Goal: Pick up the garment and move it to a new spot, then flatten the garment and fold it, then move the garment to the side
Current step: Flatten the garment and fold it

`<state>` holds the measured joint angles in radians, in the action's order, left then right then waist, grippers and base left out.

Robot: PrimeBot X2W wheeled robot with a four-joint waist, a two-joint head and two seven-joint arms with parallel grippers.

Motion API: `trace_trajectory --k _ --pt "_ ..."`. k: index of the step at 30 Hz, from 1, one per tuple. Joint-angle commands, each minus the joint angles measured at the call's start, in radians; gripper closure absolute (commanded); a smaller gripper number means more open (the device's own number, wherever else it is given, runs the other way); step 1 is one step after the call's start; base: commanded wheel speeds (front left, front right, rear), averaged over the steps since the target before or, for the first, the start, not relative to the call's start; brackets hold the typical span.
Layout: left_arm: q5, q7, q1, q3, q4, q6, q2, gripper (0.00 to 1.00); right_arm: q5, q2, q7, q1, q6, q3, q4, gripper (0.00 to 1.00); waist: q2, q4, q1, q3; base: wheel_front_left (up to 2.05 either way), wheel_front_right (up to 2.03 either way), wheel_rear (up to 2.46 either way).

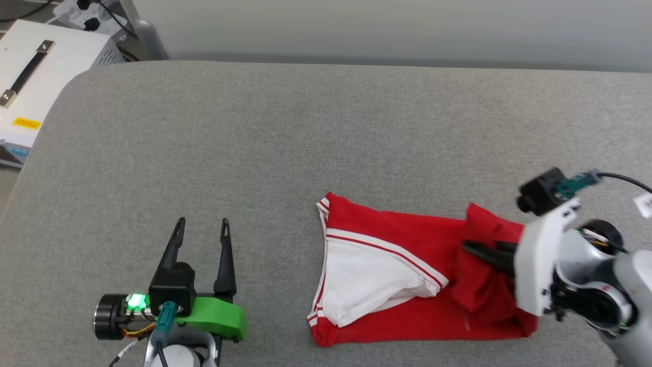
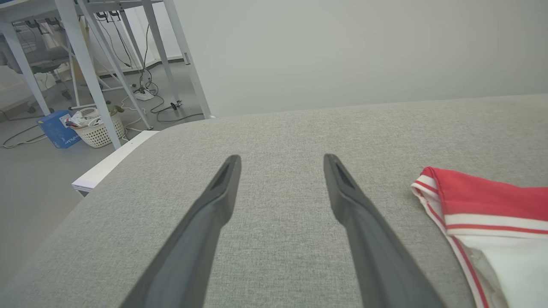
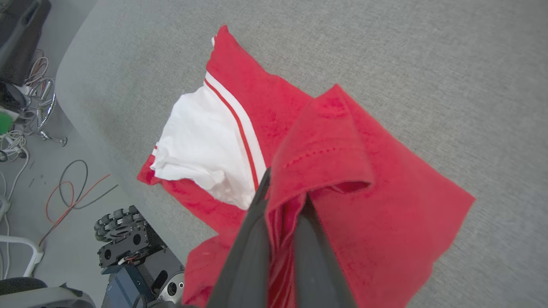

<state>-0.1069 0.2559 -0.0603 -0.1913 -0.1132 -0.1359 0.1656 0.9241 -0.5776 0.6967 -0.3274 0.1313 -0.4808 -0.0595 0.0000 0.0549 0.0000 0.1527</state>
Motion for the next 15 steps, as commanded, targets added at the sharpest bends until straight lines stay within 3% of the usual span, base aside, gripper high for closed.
trace_trajectory --k 1,15 --pt "0.010 0.006 -0.024 0.001 -0.001 0.007 -0.011 0.00 -0.017 0.024 -0.003 -0.046 -0.001 -0.029 0.006 1.00 0.0000 0.017 0.0000 0.021 0.00 0.00 0.00" --pt "0.041 0.006 -0.075 0.013 -0.005 0.034 -0.053 0.00 -0.031 0.215 -0.054 -0.331 -0.001 -0.339 0.253 1.00 0.0000 0.072 0.0000 0.107 0.00 0.00 0.00"
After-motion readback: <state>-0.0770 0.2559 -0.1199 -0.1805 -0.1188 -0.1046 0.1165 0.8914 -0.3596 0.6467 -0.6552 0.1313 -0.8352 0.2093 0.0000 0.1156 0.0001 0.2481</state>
